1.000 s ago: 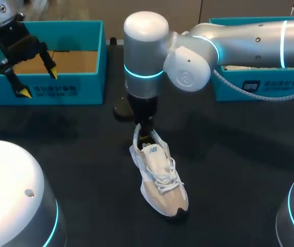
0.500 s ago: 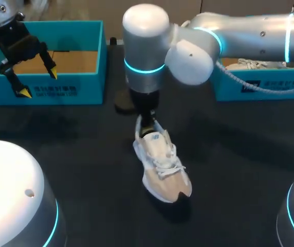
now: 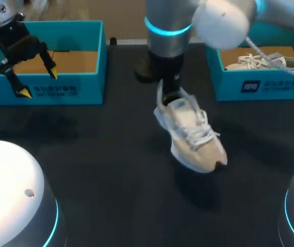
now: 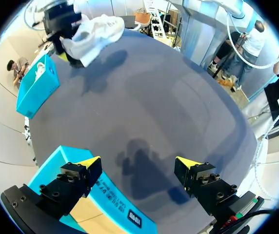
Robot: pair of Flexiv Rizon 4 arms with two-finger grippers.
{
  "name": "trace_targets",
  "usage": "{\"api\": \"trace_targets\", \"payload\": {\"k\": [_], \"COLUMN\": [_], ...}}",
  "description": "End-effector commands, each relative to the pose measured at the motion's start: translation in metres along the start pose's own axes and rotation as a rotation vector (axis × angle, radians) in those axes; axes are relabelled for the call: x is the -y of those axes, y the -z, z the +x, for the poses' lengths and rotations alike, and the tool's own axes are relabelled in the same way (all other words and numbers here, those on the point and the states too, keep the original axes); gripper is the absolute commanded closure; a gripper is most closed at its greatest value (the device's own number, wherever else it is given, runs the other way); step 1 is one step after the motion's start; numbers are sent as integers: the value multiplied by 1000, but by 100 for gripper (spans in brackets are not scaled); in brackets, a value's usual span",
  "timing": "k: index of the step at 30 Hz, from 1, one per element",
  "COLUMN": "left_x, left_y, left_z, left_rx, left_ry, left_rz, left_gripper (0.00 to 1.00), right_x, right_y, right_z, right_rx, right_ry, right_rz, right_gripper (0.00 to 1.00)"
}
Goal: Take the shoe out of the shoebox, open the shoe tongue, remove and reinsert the insole, then place the shoe into the shoebox
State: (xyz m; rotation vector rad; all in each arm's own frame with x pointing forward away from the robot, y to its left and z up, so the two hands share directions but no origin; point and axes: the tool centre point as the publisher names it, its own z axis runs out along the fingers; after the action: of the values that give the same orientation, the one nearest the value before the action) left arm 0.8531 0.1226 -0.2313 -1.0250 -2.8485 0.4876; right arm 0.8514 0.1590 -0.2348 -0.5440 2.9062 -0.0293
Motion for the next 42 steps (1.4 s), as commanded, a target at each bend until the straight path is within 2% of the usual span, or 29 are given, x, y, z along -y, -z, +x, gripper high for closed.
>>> {"api": "trace_targets", "payload": {"k": [1, 7, 11, 13, 17, 21, 26, 30, 33, 34, 35, 42], "left_x": [0, 0, -6, -14, -28, -44, -61, -76, -86, -89, -89, -89], "left_y": [0, 0, 3, 8, 25, 43, 61, 66, 71, 73, 73, 73], "left_z": [0, 0, -14, -20, -29, -36, -43, -52, -55, -56, -56, -56], "left_rx": [-1, -1, -43, -34, -22, 49, 62, 70, 126, 203, 203, 203], "left_ry": [-1, -1, 301, 428, 669, 904, 1228, 1509, 1655, 1711, 1711, 1711], "left_rz": [-1, -1, -93, -102, -126, -167, -222, -320, -358, -421, -421, -421], "left_gripper": [0, 0, 0, 0, 0, 0, 0, 0, 0, 0, 0, 0], "right_x": [20, 20, 22, 34, 64, 98, 146, 180, 201, 209, 214, 214], "right_y": [38, 38, 37, 38, 53, 67, 78, 82, 87, 87, 86, 86], "right_z": [9, 9, 6, -3, -23, -41, -61, -77, -88, -92, -94, -94], "right_rx": [23, 23, 15, 22, 52, 62, 83, 91, 101, 83, 79, 79], "right_ry": [4, 4, 3, -9, 7, 21, 14, -11, -33, -81, -95, -95], "right_rz": [-25, -25, -20, -13, 52, 101, 111, 119, 95, 109, 111, 111], "right_gripper": [100, 100, 100, 100, 100, 100, 100, 100, 100, 100, 100, 100]}}
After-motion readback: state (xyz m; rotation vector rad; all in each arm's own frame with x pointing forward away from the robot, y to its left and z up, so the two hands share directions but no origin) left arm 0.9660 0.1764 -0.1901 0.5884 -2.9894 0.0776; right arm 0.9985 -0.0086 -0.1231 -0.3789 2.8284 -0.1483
